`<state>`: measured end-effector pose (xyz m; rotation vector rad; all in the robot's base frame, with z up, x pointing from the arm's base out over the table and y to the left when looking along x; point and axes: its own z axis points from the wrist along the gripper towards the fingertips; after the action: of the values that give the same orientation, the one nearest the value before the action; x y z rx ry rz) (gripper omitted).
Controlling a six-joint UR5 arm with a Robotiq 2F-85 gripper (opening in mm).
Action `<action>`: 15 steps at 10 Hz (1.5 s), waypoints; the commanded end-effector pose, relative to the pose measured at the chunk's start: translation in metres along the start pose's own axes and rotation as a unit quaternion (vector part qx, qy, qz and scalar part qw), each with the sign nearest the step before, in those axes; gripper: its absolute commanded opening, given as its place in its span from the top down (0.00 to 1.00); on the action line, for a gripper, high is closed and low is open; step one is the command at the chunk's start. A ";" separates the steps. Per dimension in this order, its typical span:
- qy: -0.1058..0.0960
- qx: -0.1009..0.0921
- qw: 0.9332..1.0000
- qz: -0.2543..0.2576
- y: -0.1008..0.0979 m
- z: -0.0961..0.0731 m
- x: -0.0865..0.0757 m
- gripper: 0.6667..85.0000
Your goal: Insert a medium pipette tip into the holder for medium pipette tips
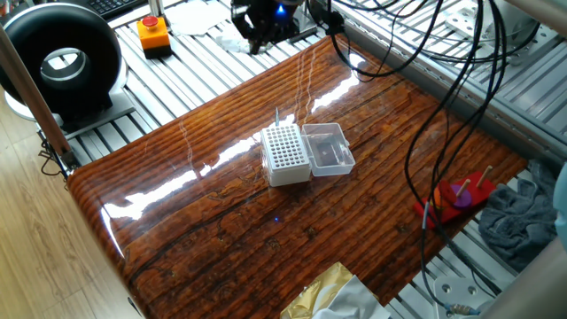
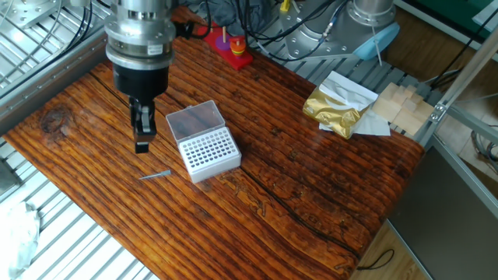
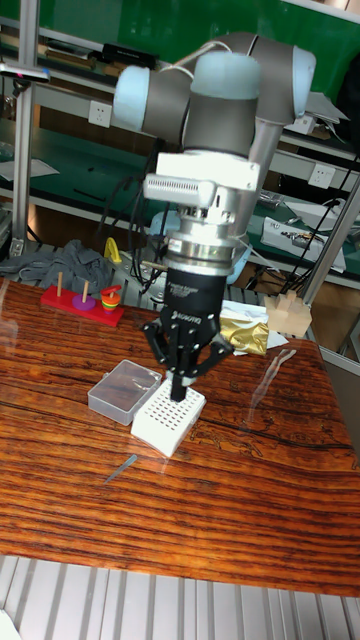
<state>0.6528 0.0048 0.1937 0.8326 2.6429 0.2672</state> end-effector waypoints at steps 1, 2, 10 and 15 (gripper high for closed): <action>0.017 0.025 1.000 -0.005 -0.019 0.017 0.009 1.00; 0.042 0.043 0.998 -0.005 -0.031 0.018 0.024 1.00; 0.023 0.072 0.995 -0.065 -0.072 0.039 0.026 1.00; 0.049 0.065 0.994 -0.077 -0.071 0.036 0.035 1.00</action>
<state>0.6067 -0.0310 0.1309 0.6847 2.8071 0.0850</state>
